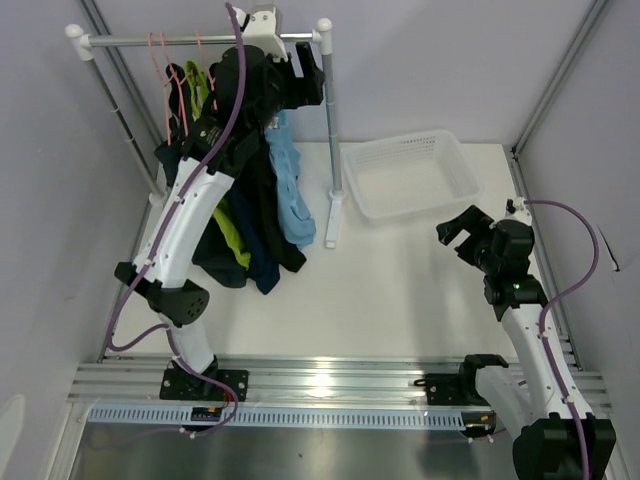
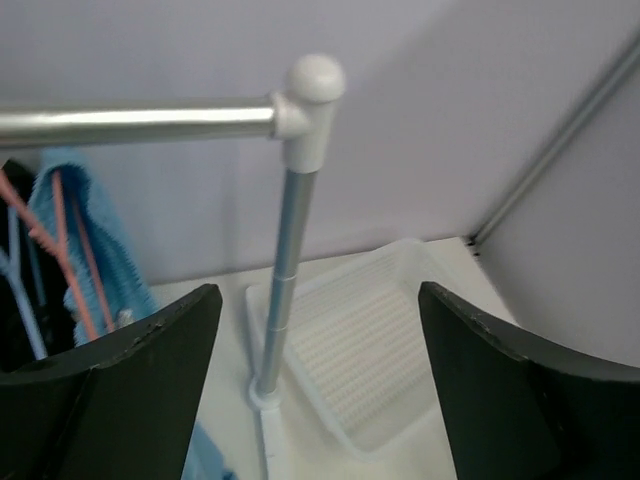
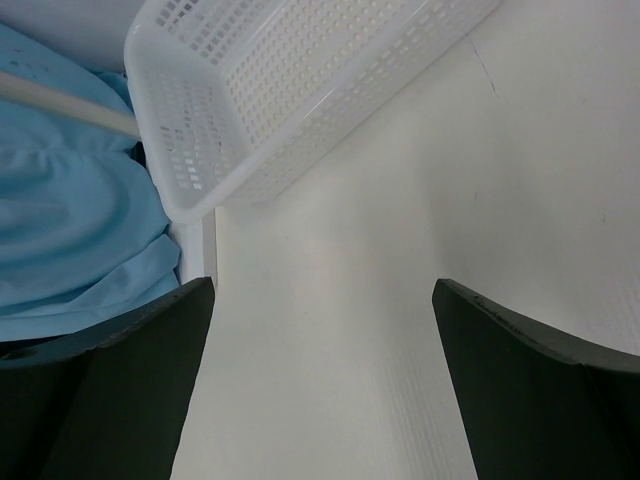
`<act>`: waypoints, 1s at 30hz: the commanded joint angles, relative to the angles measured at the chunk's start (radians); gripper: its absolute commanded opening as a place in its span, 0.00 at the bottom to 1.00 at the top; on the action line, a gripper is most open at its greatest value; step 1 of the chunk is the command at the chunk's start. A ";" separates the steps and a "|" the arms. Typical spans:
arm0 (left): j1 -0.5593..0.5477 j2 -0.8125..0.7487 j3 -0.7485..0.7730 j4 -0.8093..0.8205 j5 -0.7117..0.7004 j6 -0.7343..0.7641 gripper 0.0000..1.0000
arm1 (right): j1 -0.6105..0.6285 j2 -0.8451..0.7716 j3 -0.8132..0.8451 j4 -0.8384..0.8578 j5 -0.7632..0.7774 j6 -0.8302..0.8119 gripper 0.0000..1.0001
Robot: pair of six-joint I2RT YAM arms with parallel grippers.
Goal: Remove the shorts from the hanger
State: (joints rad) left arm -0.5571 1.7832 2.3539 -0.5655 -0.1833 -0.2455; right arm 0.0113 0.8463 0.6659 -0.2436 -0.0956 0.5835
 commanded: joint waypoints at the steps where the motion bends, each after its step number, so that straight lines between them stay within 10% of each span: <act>1: -0.003 0.016 0.049 -0.168 -0.218 -0.035 0.84 | -0.002 -0.027 0.001 -0.016 -0.004 -0.020 0.99; 6: -0.007 0.013 0.005 -0.192 -0.311 -0.046 0.71 | -0.002 -0.027 -0.002 -0.019 -0.010 -0.016 0.99; 30: 0.029 0.122 -0.061 -0.171 -0.430 -0.046 0.74 | -0.002 -0.007 -0.034 -0.022 -0.020 -0.016 1.00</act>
State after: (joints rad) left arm -0.5488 1.8954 2.2906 -0.7795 -0.6003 -0.2798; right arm 0.0113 0.8394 0.6357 -0.2821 -0.1051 0.5827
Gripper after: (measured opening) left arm 0.742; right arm 0.993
